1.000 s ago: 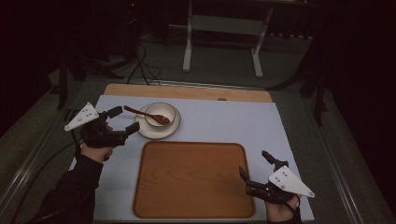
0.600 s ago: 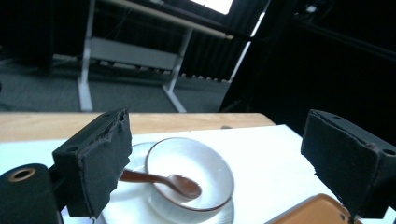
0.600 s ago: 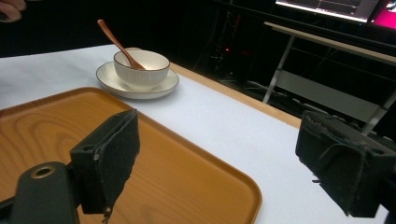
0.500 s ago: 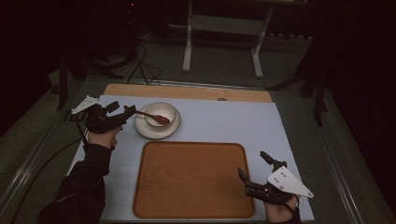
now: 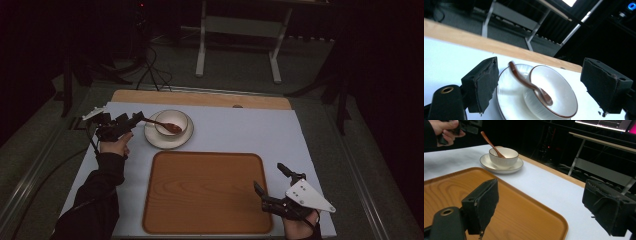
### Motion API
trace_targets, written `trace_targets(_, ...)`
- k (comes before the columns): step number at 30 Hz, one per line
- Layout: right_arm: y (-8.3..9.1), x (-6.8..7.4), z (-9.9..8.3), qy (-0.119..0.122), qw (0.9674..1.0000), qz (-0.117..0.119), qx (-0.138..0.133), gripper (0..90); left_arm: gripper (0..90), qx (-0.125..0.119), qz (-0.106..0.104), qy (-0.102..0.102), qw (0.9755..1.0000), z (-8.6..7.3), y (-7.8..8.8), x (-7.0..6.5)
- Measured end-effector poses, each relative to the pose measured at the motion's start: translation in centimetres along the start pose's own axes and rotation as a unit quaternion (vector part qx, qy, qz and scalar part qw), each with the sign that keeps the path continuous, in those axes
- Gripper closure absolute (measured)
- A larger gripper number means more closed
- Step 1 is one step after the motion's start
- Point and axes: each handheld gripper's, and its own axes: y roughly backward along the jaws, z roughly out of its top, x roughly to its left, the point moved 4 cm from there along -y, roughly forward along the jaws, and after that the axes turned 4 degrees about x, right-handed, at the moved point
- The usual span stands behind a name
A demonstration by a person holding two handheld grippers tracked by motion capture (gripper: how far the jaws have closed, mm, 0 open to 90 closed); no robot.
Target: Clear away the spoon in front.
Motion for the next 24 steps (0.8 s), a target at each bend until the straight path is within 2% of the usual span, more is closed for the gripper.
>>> trace_targets(6,0.0,0.0,0.0,-0.001,1.0,0.002,-0.001,13.5,28.1,0.01,0.007,0.025,0.9996,-0.6,-1.0,0.6)
trace_targets(8,0.0,0.0,0.0,-0.002,1.0,0.002,-0.001,13.5,33.0,0.007,0.01,0.038,0.9992,-0.7,-1.3,0.7)
trace_targets(15,-0.1,-0.1,-0.1,-0.005,1.0,0.006,0.001,13.6,52.4,-0.003,0.02,0.048,0.9986,-1.4,-2.1,0.8)
trace_targets(20,-0.2,-0.1,-0.2,-0.006,0.9999,0.008,0.003,13.6,58.3,-0.014,0.026,0.059,0.9978,-1.5,-2.6,0.9)
trace_targets(24,-0.2,-0.1,-0.3,-0.008,0.9999,0.01,0.004,13.6,61.0,-0.017,0.02,0.07,0.9972,-1.6,-3.2,1.0)
